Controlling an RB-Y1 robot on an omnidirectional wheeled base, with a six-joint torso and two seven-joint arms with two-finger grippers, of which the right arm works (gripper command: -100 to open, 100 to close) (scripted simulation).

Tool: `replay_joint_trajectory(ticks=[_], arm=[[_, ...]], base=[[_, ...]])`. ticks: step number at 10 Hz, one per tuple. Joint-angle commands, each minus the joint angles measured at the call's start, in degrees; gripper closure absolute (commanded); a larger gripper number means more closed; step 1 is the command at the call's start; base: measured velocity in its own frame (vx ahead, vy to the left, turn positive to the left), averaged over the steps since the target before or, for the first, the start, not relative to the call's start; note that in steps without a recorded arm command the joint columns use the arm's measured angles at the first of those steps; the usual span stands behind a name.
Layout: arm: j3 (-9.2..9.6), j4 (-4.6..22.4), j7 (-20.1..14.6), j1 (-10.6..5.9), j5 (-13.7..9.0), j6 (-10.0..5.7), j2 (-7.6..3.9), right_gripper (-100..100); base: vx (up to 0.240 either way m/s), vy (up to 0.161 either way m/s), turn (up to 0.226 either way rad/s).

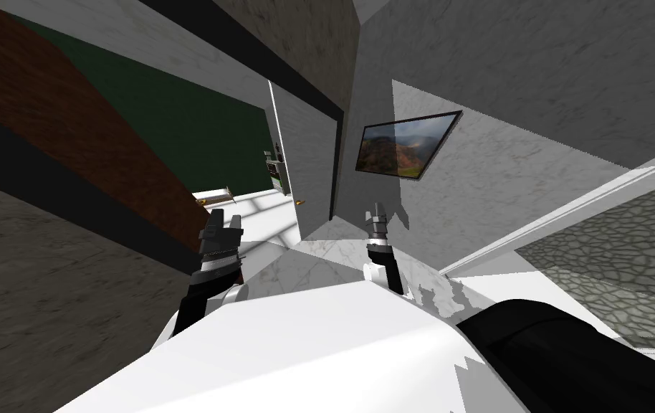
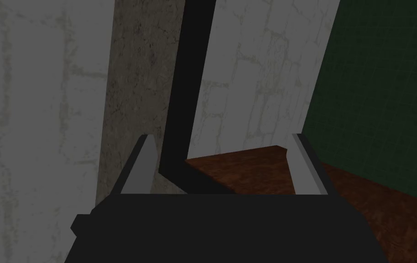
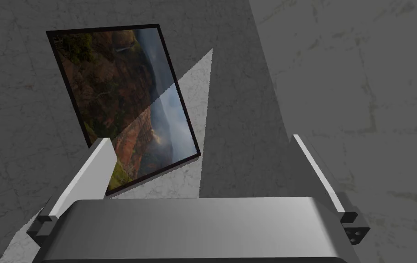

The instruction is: Push the door open

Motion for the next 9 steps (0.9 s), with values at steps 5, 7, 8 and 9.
replay_joint_trajectory(ticks=[5,7,8,9], arm=[[0.38,7.29,-0.37,-2.73,-0.61,-1.87,-1.85,-100],[0.5,9.48,-0.48,-3.55,-0.79,-2.43,-2.32,-100],[0.57,10.84,-0.55,-4.06,-0.9,-2.78,-2.56,-100],[0.65,12.22,-0.62,-4.57,-1.02,-3.13,-2.81,-100]], base=[[0.094,-0.009,0.114],[0.068,-0.014,0.074],[0.067,-0.006,0.112],[0.071,-0.005,0.101]])
